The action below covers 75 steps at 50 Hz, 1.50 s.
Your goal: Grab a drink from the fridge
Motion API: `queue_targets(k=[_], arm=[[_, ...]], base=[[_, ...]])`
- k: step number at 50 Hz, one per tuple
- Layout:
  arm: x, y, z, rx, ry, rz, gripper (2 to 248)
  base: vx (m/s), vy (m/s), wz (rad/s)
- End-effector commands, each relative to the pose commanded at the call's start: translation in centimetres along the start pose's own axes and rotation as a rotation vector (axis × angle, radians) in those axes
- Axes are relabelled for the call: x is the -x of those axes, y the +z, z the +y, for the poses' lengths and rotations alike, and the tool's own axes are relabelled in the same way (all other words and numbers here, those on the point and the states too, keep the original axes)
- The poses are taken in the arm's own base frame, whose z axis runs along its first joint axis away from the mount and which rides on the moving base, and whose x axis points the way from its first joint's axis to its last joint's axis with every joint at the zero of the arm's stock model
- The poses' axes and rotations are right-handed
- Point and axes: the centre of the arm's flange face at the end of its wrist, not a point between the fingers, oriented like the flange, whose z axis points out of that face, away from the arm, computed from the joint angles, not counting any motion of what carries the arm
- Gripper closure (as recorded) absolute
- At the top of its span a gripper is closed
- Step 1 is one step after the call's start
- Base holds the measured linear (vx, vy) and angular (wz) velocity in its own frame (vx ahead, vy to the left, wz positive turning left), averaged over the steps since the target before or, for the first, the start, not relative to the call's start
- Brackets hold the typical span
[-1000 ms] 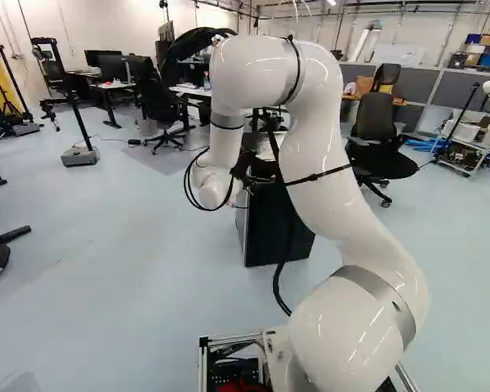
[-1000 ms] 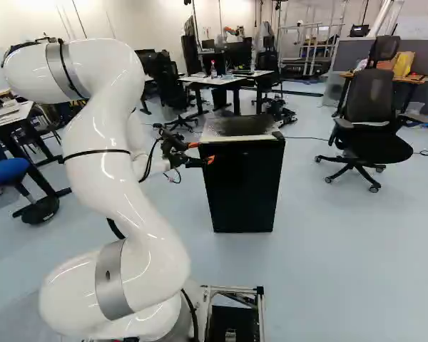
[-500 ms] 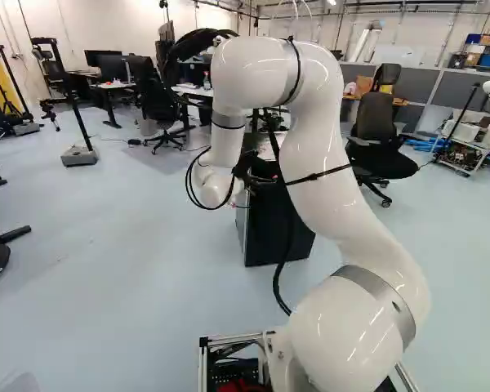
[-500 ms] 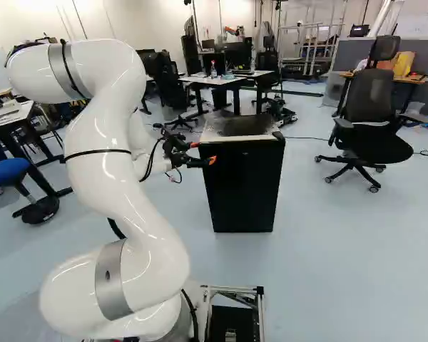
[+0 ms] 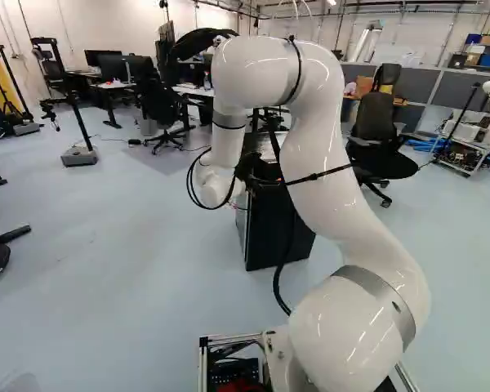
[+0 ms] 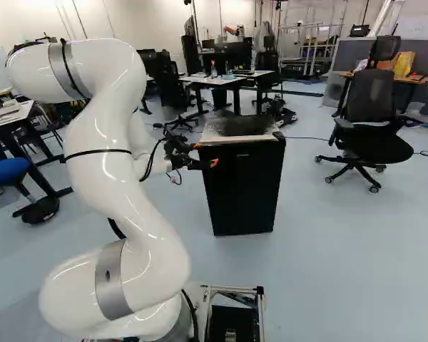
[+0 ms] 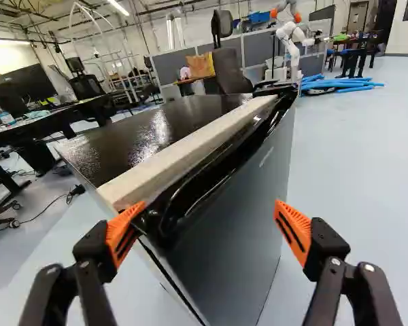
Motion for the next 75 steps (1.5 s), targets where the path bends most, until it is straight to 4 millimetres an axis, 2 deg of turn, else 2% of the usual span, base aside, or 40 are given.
queue_targets(k=[75], arm=[[-0.3, -4.5, 5.8, 0.12, -0.043, -0.026, 3]], base=[[0.0, 0.0, 0.0]])
